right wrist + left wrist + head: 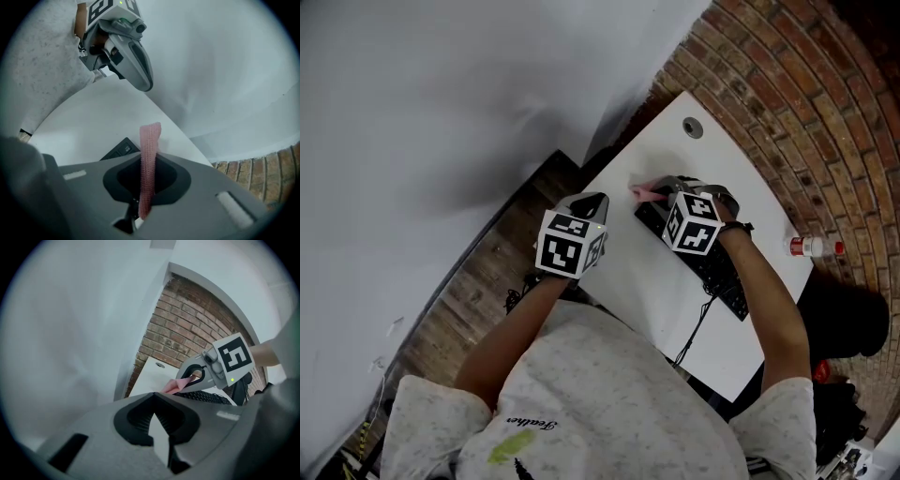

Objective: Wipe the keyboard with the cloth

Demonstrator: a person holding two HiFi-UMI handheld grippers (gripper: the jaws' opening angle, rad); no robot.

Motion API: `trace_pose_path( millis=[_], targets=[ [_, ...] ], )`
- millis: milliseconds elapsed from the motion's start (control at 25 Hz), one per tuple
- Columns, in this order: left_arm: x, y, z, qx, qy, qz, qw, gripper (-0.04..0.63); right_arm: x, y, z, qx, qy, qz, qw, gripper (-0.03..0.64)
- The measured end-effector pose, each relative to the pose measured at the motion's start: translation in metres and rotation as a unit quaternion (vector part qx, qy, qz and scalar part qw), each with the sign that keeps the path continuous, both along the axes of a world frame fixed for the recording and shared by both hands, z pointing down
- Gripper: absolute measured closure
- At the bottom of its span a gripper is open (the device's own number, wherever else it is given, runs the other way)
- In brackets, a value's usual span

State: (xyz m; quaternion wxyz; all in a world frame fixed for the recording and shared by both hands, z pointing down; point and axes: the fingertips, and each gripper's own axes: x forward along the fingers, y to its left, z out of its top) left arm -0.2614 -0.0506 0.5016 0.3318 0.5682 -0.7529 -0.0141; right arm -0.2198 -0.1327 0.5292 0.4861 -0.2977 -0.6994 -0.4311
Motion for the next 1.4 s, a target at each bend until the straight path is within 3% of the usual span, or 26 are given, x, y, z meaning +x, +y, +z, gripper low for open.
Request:
trace_pose_path(
  millis=[1000,1200,1400],
  targets=[
    [0.031,0.023,-0.008,-0.006,-0.015,-0.053,0.9985,0.601,0.039,0.052,0.007,-0.053,0.026,-0.069,0.996,0.594],
    [0.042,0.029,-0.012,-0.007,-0.023,-0.059,0.9979,0.601,0.046,0.066,0.001,-0.08,0.004,-0.059,0.995,0.594],
    [0.049,0.028,-0.017,-0.006,-0.032,-0.061,0.9976,0.601,0.044,0.074,-0.013,-0.121,-0.05,-0.019,0.991,0.594]
  ],
)
